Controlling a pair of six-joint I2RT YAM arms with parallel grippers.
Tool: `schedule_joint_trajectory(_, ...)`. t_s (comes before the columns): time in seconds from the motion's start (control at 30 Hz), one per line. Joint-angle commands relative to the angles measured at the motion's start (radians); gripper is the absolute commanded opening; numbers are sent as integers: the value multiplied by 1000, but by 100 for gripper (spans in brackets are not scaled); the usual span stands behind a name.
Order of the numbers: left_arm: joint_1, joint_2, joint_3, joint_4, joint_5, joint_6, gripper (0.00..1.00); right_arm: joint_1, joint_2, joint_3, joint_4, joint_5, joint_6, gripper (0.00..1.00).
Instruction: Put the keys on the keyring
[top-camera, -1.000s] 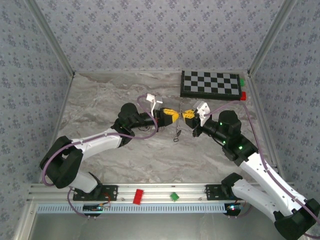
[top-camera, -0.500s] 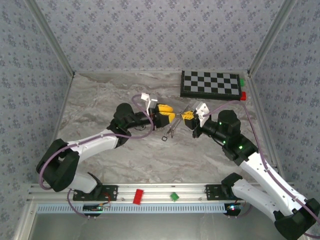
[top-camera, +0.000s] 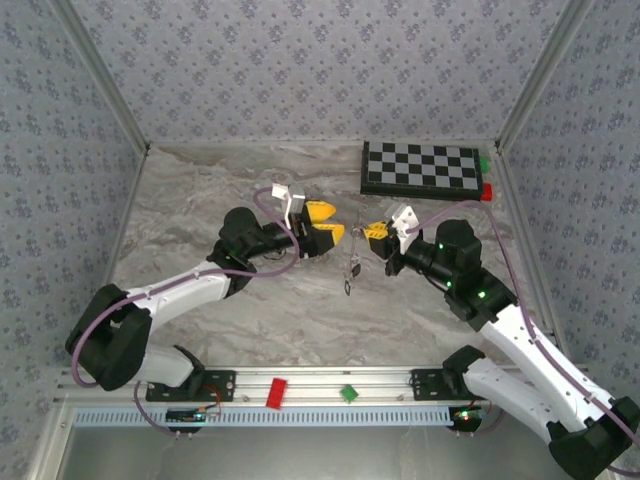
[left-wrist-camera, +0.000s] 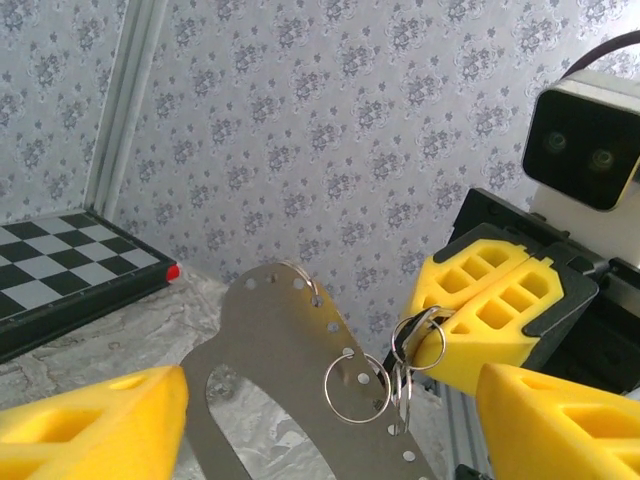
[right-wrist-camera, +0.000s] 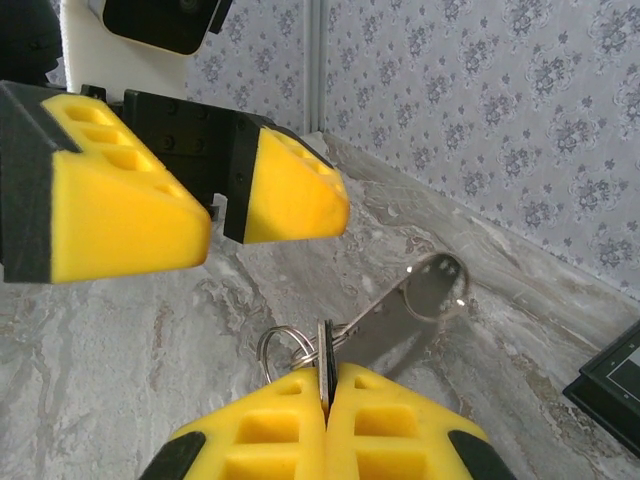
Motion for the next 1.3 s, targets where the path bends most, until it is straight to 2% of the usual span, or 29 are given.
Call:
schedule_joint_trajectory(0.0,5,-25,-2,25,-18,6,83,-17,16,80,-39,24,31,0)
schedule_joint_trajectory(0.13,6,-26,-4,19,-29,8,88,-23,75,165,-157,76,67,0)
schedule_joint_trajectory(0.53,7,-19,-4,12,-33,6,89,-33,223,361,-442,151,190,0)
schedule_joint_trajectory(0.67,8,-6,7,7,-24,3,83,-34,248,400,-490,140,219,0)
schedule_joint_trajectory(0.8,7,12,24,-2,-11,-10,80,-36,266,421,-524,107,261,0)
schedule_joint_trajectory(0.93,8,27,28,9,-1,-24,79,-38,278,473,-543,101,278,0)
schedule_joint_trajectory(1.27,6,27,34,3,-1,-18,79,-41,284,467,-538,94,260,0)
